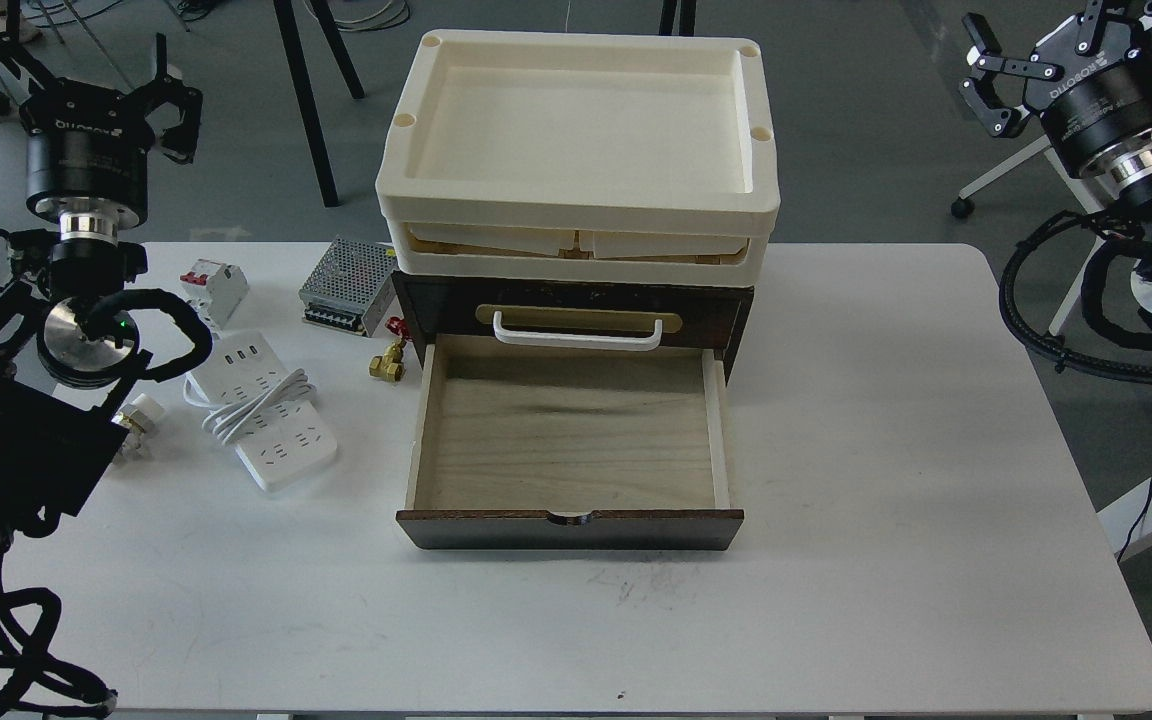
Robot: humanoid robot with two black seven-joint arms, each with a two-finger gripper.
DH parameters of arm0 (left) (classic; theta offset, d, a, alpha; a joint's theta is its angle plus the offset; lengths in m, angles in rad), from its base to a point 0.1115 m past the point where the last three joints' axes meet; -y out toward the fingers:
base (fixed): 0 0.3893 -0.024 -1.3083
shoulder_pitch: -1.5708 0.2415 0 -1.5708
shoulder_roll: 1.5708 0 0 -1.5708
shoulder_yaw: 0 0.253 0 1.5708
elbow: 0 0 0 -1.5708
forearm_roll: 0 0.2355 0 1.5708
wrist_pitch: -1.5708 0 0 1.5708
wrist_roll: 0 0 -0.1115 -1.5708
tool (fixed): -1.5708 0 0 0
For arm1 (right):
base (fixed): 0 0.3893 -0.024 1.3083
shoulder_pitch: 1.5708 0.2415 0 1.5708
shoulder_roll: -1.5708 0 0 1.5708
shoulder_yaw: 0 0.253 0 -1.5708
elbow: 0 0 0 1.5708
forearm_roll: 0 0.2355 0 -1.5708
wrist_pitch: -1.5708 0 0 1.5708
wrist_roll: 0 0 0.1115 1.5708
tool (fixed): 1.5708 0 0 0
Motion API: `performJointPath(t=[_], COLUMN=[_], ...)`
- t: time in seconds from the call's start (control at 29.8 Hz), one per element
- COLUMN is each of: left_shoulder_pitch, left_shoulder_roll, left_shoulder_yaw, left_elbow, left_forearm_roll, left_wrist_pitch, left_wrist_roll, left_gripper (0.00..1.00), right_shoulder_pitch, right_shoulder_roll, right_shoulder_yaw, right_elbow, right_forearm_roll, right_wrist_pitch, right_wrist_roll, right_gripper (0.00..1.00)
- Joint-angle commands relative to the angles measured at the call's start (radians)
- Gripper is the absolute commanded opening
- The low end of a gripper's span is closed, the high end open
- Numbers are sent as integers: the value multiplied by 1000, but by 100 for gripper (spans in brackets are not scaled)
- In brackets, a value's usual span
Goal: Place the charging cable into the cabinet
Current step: 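Move the left gripper toward the white power strip with coiled cable, then lower the left gripper and grasp the white power strip with cable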
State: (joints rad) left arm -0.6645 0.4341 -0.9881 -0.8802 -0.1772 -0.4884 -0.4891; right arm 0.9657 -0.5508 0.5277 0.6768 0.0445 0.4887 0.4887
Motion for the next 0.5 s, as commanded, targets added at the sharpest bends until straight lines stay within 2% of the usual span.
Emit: performJointPath(t=[0.0, 0.1, 0.23, 0.37, 0.47], left_shoulder_pitch=[60, 79, 124, 195, 218], left_shoulder_roll=[141, 282, 472, 615, 675], left_shoulder_yaw=[-12, 2, 43, 107, 218], left_elbow=[-313, -504, -675, -753, -740], left_forearm_roll=[42, 207, 685, 1263, 1662], left_wrist_pitch=[0, 0, 0, 43, 108], left_wrist_roll=[0, 0, 0, 0, 0], left_gripper=[100, 100, 100, 100, 100], right_shoulder_pitch=[-7, -12, -19, -24, -53], right_shoulder_roll=[-9, -12, -26, -43, -75], right_shoulder_yaw=[5, 8, 8, 11, 21], right_elbow=[0, 0, -2, -5, 4], right_forearm_roll=[0, 3, 6, 15, 18], right_wrist_pitch=[0, 0, 0, 0, 0], right_wrist_roll=[0, 0, 0, 0, 0], right_gripper=[100, 100, 100, 100, 100])
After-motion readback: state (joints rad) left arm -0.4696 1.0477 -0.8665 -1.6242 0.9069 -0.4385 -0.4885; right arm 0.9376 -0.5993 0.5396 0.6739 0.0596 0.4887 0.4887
